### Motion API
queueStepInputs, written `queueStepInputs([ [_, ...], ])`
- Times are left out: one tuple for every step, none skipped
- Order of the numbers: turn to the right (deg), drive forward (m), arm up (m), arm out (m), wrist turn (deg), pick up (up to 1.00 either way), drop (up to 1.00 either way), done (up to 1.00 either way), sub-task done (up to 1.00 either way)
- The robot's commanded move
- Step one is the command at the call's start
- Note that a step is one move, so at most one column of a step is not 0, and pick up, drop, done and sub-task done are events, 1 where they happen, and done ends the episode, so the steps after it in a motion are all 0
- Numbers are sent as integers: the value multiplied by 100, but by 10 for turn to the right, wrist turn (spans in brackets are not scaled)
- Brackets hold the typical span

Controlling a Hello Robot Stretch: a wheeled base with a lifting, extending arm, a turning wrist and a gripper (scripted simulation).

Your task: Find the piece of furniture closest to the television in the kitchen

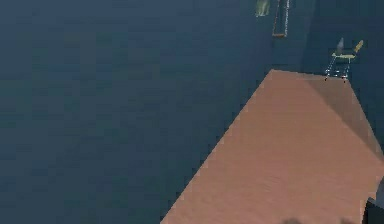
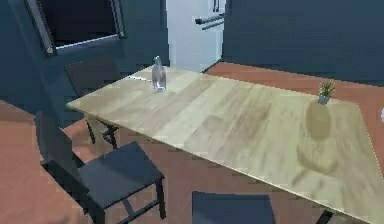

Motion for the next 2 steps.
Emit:
queueStepInputs([
  [300,0,0,0,0,0,0,0,0],
  [0,100,0,0,0,0,0,0,0],
])
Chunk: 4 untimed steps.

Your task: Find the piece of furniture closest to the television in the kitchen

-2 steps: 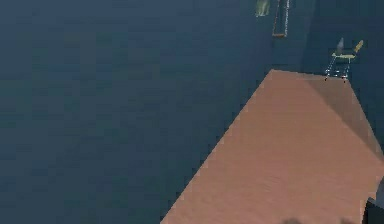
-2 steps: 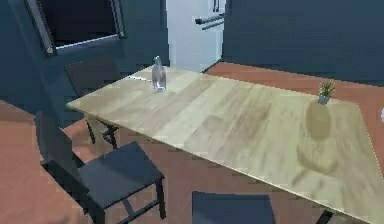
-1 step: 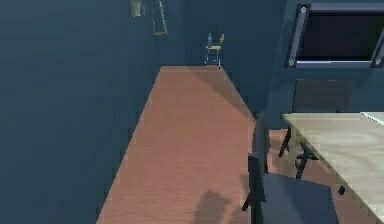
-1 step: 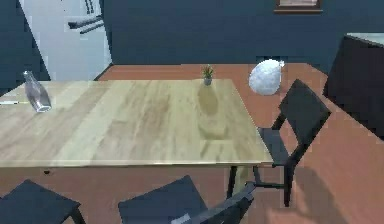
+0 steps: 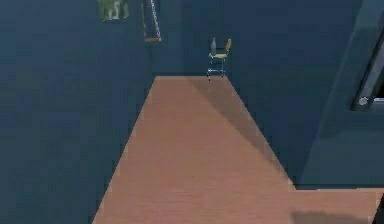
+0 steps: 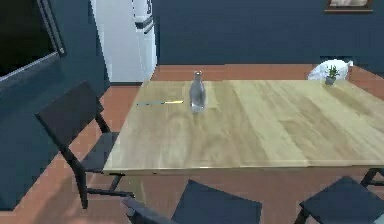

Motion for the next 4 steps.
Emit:
queueStepInputs([
  [0,30,0,0,0,0,0,0,0],
  [450,0,0,0,0,0,0,0,0],
  [0,50,0,0,0,0,0,0,0],
  [-450,0,0,0,0,0,0,0,0],
])
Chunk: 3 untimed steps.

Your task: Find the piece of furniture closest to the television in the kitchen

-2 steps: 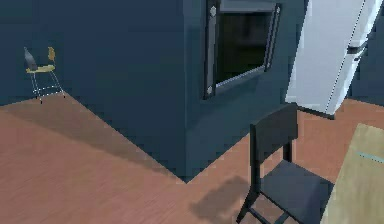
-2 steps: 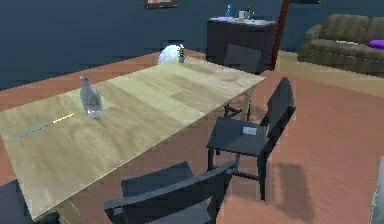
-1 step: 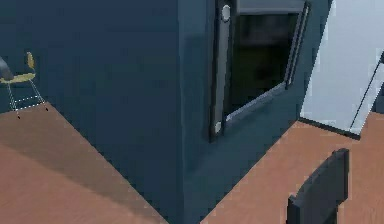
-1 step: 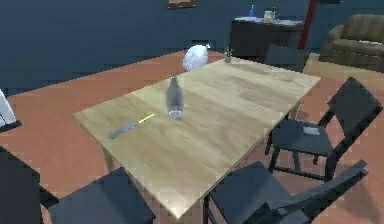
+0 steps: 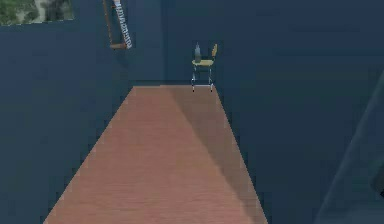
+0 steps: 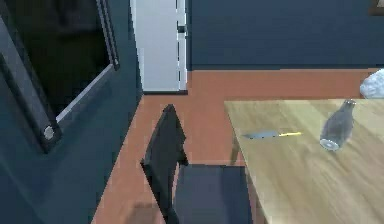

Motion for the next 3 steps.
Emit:
queueStepInputs([
  [0,100,0,0,0,0,0,0,0],
  [0,100,0,0,0,0,0,0,0],
  [-30,0,0,0,0,0,0,0,0],
])
